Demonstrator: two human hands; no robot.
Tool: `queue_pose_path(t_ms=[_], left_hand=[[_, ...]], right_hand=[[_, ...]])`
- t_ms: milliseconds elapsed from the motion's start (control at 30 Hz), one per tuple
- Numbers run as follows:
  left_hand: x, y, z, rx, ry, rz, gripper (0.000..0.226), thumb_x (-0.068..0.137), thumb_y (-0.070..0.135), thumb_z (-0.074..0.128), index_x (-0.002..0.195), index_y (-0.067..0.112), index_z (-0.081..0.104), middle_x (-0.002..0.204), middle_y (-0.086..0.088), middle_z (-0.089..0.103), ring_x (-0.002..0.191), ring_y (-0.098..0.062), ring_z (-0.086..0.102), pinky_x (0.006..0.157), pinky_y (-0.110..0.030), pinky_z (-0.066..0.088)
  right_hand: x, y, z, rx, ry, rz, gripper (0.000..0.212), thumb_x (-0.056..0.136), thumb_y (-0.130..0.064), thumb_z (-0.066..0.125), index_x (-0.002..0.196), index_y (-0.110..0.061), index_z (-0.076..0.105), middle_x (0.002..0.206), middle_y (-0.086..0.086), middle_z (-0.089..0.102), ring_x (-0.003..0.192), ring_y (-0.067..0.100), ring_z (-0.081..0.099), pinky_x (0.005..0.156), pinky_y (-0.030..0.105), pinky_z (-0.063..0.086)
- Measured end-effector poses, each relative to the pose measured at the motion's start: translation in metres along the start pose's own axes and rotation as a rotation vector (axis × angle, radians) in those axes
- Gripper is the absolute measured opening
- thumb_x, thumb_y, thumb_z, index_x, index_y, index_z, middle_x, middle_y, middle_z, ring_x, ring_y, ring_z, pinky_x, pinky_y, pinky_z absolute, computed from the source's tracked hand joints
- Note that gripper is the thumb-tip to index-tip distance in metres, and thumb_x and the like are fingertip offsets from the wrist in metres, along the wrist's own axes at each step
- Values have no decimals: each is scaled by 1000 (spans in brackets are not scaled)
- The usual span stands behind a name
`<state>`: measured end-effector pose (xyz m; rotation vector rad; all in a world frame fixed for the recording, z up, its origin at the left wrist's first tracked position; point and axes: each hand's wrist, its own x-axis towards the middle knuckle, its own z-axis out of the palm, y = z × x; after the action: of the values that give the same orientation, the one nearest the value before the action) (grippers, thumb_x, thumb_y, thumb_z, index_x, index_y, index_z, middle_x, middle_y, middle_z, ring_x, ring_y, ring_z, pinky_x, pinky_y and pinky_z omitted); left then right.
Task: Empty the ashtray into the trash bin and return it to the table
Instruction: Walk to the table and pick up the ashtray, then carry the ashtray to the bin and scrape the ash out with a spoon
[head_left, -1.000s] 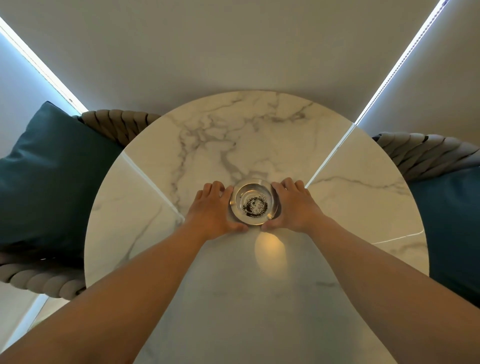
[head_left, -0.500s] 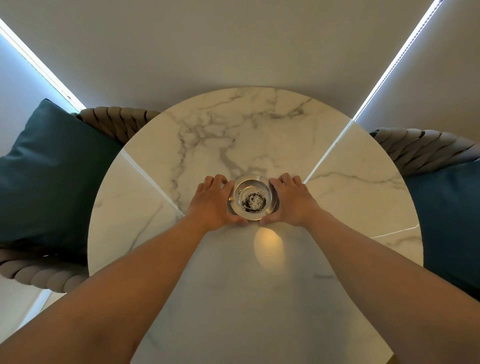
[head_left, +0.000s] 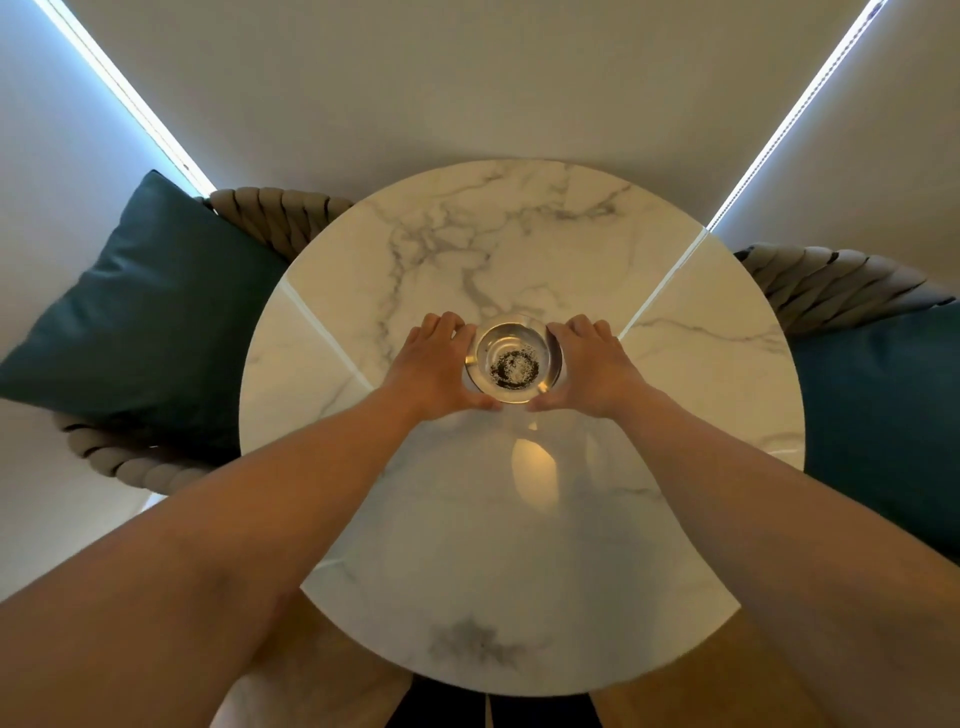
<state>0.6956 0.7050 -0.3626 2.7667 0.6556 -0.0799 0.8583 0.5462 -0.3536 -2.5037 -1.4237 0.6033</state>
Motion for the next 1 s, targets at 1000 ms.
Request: queue_pose_path(t_ms=[1000], left_hand=[[-208, -14, -14, -203, 169, -386, 102, 56, 76, 70, 133, 19, 39, 128, -1, 46, 115, -20, 40, 99, -40, 39]], right_hand=[[-58, -119, 25, -71, -118, -437, 104, 44, -68, 81, 128, -20, 43, 115, 0, 46, 102, 23, 38, 90, 39, 40]])
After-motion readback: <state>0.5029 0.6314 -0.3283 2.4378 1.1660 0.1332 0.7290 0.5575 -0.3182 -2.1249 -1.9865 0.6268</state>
